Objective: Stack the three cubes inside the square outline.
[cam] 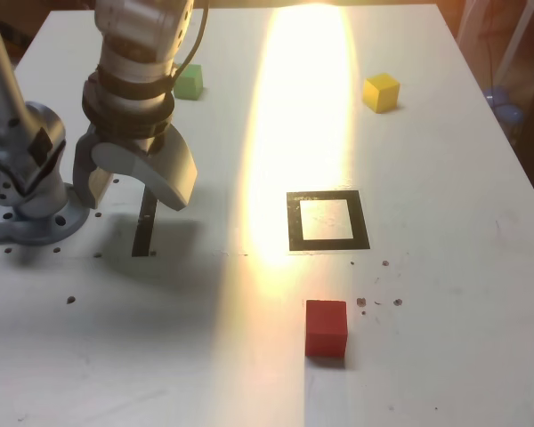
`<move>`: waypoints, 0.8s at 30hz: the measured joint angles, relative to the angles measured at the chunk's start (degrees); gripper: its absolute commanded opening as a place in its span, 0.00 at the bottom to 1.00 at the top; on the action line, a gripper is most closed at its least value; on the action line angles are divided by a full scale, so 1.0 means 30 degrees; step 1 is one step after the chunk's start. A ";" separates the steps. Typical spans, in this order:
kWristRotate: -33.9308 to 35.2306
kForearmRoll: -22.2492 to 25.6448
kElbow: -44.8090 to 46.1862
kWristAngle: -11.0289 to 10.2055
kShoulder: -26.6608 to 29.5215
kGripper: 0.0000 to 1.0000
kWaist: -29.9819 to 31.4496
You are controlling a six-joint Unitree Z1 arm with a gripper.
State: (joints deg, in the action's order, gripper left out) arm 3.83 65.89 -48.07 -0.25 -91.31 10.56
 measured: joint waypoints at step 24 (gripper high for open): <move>0.1733 0.1827 -0.5090 0.0926 -0.2726 0.99 0.3236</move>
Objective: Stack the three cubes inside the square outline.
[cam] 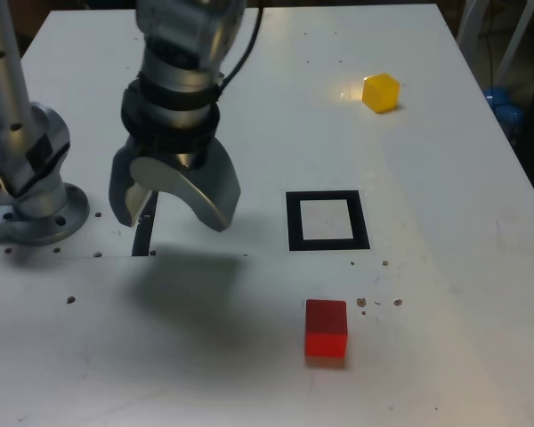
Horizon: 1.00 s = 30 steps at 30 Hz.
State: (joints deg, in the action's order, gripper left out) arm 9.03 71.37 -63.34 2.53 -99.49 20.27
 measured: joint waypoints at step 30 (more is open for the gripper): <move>0.3369 0.4881 -1.2981 0.1214 -0.7736 0.99 0.3502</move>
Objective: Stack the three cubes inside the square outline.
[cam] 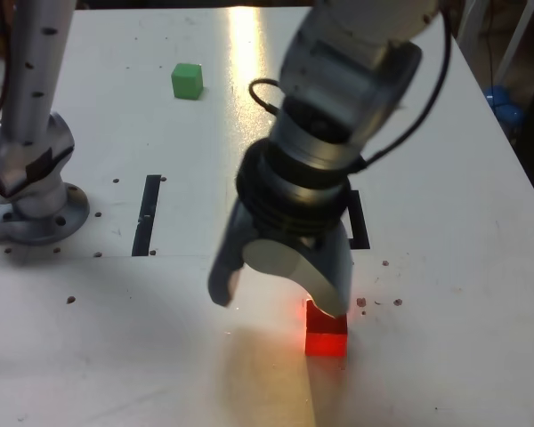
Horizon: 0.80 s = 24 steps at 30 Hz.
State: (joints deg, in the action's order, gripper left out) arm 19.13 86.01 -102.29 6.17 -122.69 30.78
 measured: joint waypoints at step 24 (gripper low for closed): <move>-0.0578 0.0534 -0.3141 0.0140 -0.3503 0.76 -0.0097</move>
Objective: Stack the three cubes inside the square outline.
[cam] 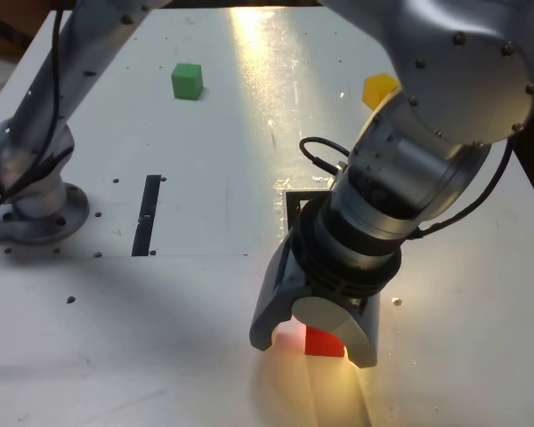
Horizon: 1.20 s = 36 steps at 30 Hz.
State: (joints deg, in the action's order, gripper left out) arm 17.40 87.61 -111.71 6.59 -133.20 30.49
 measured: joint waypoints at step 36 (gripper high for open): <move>-0.0532 0.0358 -0.0941 -0.0891 -0.0675 0.30 -0.0131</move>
State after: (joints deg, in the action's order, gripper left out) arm 15.80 88.69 -114.53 3.92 -135.23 30.09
